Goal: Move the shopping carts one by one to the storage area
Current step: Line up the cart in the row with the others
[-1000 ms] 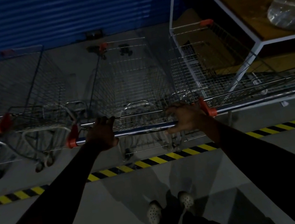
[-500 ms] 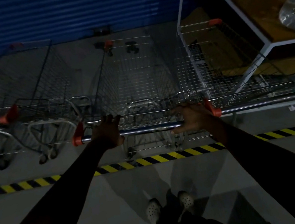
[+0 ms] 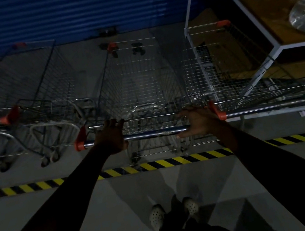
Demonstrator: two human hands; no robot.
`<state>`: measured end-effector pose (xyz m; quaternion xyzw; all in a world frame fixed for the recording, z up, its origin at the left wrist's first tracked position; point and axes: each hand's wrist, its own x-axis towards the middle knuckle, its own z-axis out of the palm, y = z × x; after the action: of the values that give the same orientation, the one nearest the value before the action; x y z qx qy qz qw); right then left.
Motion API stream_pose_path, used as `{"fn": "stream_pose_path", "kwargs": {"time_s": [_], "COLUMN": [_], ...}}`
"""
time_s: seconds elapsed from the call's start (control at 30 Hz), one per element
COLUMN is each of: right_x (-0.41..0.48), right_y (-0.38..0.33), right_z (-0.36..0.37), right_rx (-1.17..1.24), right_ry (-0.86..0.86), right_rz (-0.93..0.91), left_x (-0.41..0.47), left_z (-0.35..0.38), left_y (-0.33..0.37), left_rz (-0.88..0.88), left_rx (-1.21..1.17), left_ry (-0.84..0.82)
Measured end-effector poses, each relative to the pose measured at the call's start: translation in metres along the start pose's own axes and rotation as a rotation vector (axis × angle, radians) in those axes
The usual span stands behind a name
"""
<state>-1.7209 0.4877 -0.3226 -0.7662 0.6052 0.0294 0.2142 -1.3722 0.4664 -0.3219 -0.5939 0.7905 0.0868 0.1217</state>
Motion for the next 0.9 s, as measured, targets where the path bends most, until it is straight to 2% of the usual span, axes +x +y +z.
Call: {"fn": "stream_pose_path", "kwargs": {"time_s": [0.4,0.7,0.9], "right_x": [-0.008,-0.006,-0.010], "right_y": [-0.005,0.000,-0.001], "right_z": [-0.004,0.001,-0.001], "right_rx": [-0.064,-0.020,0.182], "right_ry": [-0.039,-0.035,0.079], "right_rz": [0.002,-0.045,-0.044], "left_x": [-0.007,-0.010,-0.016], "left_z": [-0.001,-0.002,-0.007], "left_y": [0.001,0.005,-0.002], "left_rz": [0.012,-0.023,0.033], "left_rx": [-0.021,-0.039,-0.112], "left_ry": [-0.013,0.001,-0.052]}}
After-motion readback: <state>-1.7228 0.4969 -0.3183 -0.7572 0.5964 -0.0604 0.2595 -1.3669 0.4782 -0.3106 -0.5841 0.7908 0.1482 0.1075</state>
